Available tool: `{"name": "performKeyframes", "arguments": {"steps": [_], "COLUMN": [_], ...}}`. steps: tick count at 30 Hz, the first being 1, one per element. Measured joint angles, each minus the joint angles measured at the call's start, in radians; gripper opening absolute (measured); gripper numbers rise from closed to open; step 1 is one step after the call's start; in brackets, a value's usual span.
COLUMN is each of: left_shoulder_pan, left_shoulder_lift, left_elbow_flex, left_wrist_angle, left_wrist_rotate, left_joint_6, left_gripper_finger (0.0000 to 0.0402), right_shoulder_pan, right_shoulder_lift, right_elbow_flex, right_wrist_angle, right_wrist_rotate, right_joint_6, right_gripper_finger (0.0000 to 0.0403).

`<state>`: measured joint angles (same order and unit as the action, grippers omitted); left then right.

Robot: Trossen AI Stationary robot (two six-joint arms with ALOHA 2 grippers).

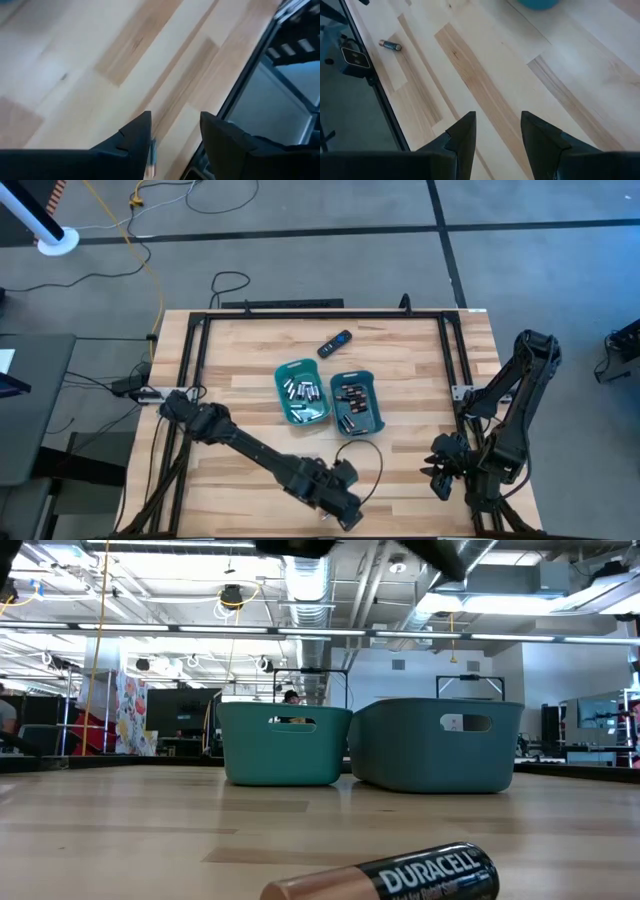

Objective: Sort batteries
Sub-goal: Put the copper and black battery into the blue bin

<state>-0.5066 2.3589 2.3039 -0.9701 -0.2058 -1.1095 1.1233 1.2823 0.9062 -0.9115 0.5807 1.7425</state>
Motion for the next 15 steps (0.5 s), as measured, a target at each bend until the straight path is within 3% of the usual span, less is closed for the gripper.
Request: {"name": "performKeyframes", "arguments": {"steps": [15], "left_shoulder_pan": [-0.098], "left_shoulder_lift": [0.056], "left_elbow_flex": [0.000], "left_wrist_angle": [-0.060], "left_wrist_rotate": [-0.054], "left_joint_6": [-0.231], "left_gripper_finger": [0.0163], "right_shoulder_pan": [-0.017], "right_shoulder_lift": [0.085], "right_elbow_flex": [0.000], "right_wrist_angle": [0.013], "right_wrist_rotate": [0.003], "right_joint_6": [0.018], "right_gripper_finger": [0.0171]}}
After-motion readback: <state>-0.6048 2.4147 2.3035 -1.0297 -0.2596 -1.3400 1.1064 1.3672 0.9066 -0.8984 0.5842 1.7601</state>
